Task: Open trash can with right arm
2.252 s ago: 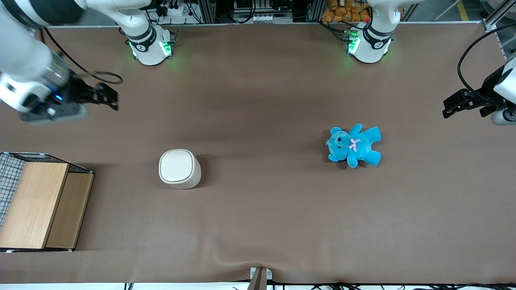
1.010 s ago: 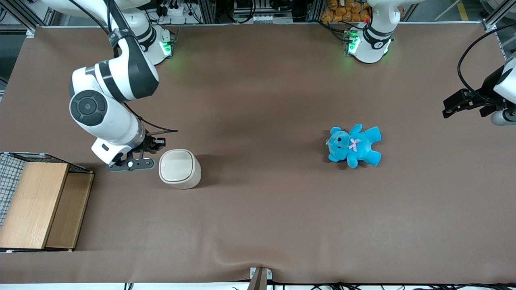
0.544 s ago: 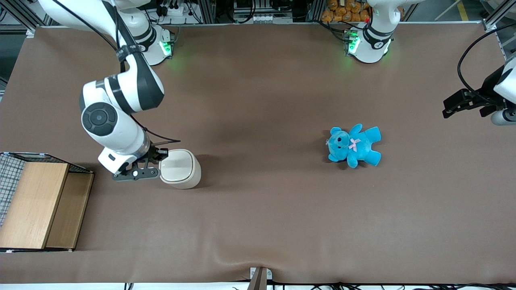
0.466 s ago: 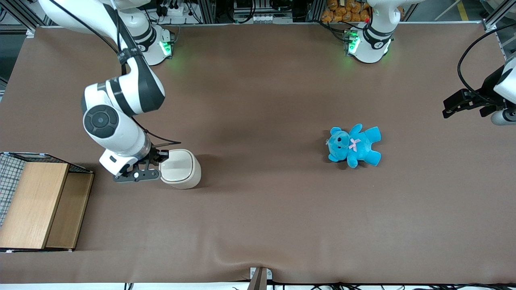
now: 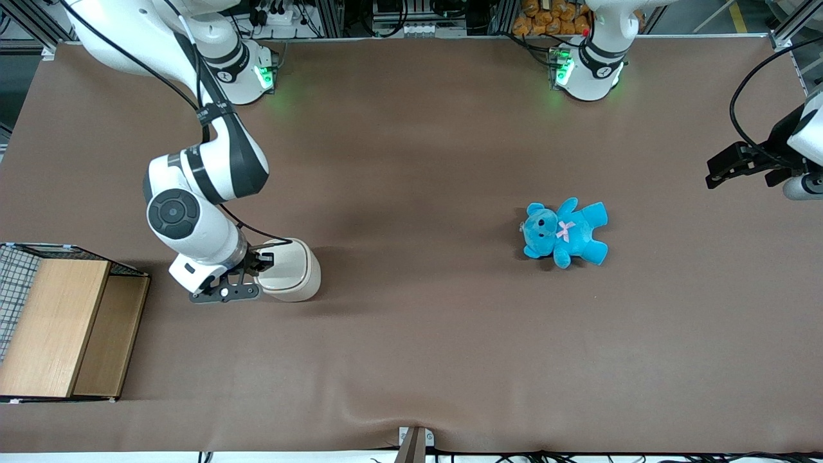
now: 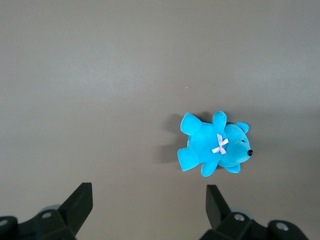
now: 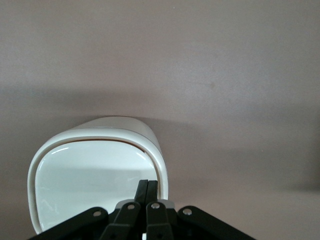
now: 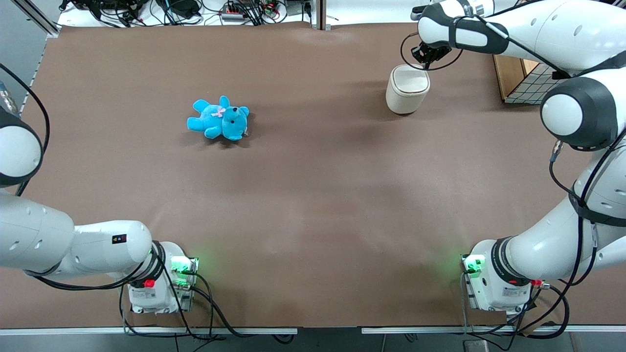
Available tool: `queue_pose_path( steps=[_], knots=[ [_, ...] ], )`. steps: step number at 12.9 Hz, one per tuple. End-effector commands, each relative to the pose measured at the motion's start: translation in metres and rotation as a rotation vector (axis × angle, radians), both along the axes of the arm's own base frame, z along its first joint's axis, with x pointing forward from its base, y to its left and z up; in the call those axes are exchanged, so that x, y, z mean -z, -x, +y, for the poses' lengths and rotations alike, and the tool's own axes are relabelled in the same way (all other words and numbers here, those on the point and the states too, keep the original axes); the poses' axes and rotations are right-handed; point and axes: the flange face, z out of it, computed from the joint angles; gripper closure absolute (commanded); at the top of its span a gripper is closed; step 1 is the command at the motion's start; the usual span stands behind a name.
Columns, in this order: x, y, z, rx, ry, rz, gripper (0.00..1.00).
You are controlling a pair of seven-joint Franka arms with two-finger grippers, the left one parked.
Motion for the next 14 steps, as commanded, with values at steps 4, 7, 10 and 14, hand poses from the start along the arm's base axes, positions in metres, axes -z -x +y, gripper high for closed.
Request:
queue_pose_path(
  steps=[4,7,10,14],
  knots=[
    [0.003,-0.002,0.000,-0.006,0.013,-0.002,1.00],
    [0.009,0.001,0.001,-0.007,0.019,0.015,1.00],
    [0.020,0.006,0.001,-0.010,0.023,0.033,1.00],
    [0.027,0.007,0.001,-0.008,0.026,0.043,1.00]
  ],
)
